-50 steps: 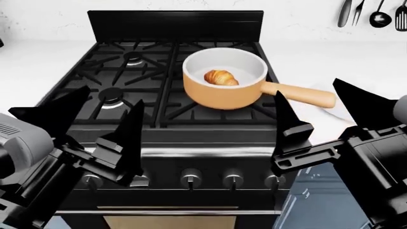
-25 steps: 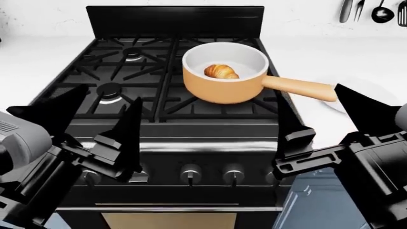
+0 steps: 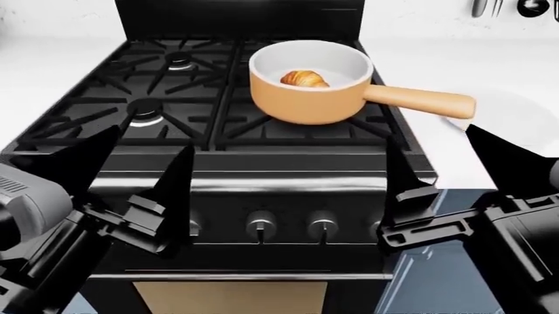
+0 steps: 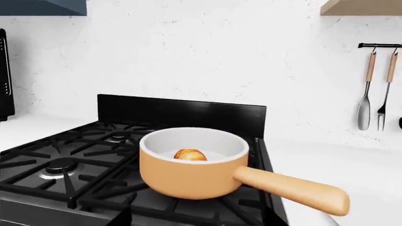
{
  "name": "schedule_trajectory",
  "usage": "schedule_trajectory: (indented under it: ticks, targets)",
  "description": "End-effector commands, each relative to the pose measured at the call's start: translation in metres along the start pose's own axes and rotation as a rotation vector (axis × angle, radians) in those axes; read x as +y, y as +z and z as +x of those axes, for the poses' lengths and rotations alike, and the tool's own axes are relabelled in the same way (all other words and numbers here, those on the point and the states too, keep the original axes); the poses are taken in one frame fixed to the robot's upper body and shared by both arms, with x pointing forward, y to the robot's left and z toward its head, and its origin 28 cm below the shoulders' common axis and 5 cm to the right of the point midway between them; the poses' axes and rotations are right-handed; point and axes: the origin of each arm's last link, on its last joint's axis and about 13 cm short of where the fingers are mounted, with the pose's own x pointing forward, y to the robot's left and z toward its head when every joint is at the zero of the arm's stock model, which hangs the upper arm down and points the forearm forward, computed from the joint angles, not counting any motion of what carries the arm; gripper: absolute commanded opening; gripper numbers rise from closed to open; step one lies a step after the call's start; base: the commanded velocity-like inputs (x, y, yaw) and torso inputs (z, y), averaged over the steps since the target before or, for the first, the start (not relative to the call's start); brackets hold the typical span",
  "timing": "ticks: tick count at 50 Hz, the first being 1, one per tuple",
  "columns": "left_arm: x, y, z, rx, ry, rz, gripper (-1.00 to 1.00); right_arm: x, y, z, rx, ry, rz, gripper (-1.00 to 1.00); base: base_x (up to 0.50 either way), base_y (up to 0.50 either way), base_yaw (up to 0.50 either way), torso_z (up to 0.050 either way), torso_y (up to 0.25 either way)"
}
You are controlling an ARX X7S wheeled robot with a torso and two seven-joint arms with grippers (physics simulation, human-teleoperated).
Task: Pick the croissant and place it on the pan. Then turn on the stove to warm the croissant.
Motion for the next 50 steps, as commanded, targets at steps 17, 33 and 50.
schedule_trajectory:
  ticks: [17,33,50]
  targets:
    - [0.001,-0.012,-0.009,0.075,0.002,-0.016,1.0,0.004,-0.018,-0.012,0.055,-0.048,0.045,1.0,0.0,0.0,0.0,-0.05,0.0]
    - [0.001,-0.016,-0.011,0.096,0.004,-0.034,1.0,0.009,-0.025,-0.025,0.084,-0.068,0.044,1.0,0.0,0.0,0.0,-0.05,0.0]
    - [0.001,-0.015,-0.01,0.1,0.009,-0.029,1.0,0.007,-0.027,-0.027,0.084,-0.085,0.055,1.0,0.0,0.0,0.0,-0.05,0.0]
